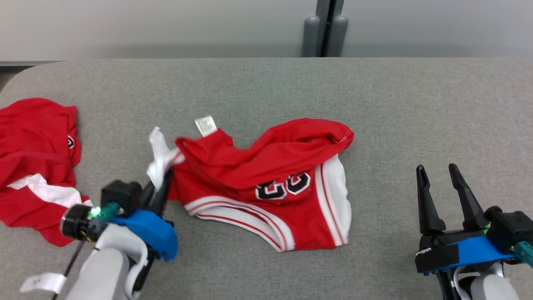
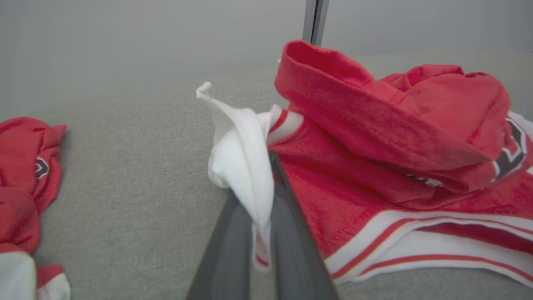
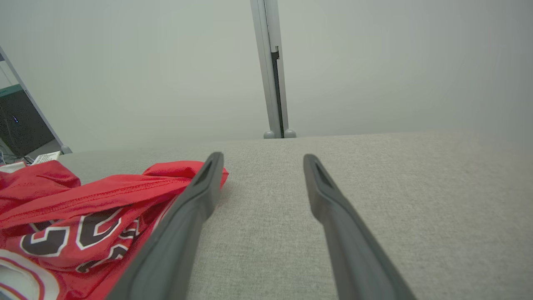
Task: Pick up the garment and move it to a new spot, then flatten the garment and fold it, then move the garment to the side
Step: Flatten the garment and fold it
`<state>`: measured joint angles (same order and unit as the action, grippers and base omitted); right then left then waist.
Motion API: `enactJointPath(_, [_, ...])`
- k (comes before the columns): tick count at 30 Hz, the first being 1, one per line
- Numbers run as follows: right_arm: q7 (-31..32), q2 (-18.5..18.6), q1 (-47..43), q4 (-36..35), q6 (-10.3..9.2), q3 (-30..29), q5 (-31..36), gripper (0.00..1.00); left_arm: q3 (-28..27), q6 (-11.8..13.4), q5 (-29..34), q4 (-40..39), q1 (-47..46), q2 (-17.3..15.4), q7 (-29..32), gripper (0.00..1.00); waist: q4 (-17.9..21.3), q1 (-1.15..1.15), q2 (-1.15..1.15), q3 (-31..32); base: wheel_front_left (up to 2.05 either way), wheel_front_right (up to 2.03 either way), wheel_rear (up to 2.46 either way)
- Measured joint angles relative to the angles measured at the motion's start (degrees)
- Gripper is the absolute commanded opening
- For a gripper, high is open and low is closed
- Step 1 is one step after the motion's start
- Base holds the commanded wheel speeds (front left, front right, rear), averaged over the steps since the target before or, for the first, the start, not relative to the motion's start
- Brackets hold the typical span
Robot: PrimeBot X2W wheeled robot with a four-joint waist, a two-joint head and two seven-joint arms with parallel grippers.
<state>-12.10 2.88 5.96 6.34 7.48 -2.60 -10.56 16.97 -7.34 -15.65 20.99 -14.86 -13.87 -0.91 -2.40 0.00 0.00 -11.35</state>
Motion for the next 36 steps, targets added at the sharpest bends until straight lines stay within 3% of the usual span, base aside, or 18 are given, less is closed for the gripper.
enactJointPath(9, [-0.44, -0.02, 2.32, 0.94, 0.0, -1.41, 0.0, 1.0, -3.92, 0.16, -0.51, 6.05, -16.64, -4.74, -1.23, 0.0, 3.9, 0.01, 0.0, -4.32, 0.0, 0.0, 0.0])
enactJointPath(16, [-1.09, -0.03, 3.99, 2.16, 0.0, -1.74, 0.0, 1.0, -3.76, 0.15, -0.85, 15.14, -25.65, -5.9, -4.24, 0.0, 6.41, 0.01, 0.0, -7.32, 0.0, 0.0, 0.0])
enactJointPath(17, [-1.12, -0.01, 4.22, 2.3, 0.0, -1.7, 0.0, 1.0, -3.66, 0.14, -0.93, 16.81, -26.42, -5.72, -4.98, 0.04, 6.65, 0.01, 0.0, -7.64, 0.0, 0.0, 0.0])
enactJointPath(18, [-1.18, -0.01, 4.38, 2.56, 0.0, -1.56, -0.01, 1.0, -3.57, 0.14, -1.05, 18.47, -26.98, -5.52, -5.42, 0.35, 6.83, 0.01, 0.0, -7.8, 0.0, 0.0, 0.0])
enactJointPath(19, [-1.34, -0.03, 4.46, 2.78, 0.0, -1.44, -0.01, 1.0, -3.32, 0.14, -0.99, 19.85, -27.33, -5.36, -6.2, 1.0, 6.97, 0.01, 0.0, -7.85, 0.0, 0.0, 0.0])
enactJointPath(27, [-1.86, -0.03, 4.16, 4.8, 0.0, -1.83, -0.18, 1.0, -3.45, 0.63, -1.44, 24.94, -25.19, -3.16, -13.45, 1.0, 6.39, 0.0, 0.0, -4.77, 0.0, 0.0, 0.0])
enactJointPath(36, [-2.07, -0.03, 1.82, 5.5, 0.0, -1.93, -0.18, 1.0, -4.32, 2.79, -0.38, 11.41, -13.19, -0.1, -14.15, 1.0, 4.37, -0.01, 0.0, 0.2, 0.0, 0.0, 0.0])
